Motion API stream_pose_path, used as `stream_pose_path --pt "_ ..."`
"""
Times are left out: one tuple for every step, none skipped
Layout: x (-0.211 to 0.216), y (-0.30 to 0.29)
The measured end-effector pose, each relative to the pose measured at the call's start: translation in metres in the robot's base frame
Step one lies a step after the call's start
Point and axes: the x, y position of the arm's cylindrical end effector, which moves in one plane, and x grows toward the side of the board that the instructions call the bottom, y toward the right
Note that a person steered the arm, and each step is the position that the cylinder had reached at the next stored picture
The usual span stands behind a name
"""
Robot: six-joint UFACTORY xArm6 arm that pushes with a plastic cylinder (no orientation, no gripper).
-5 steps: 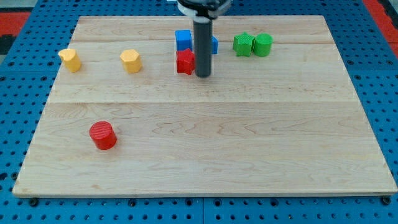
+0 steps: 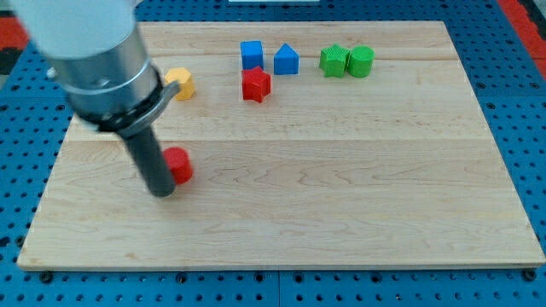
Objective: Move the red circle towards the center
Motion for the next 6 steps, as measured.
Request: stream_pose_path --pt "-0.017 -0.006" --pt "-0.036 -0.031" --pt "-0.047 0.054" --pt "-0.068 0.109" --pt "-0.080 0.127" --pt "-0.082 0.131"
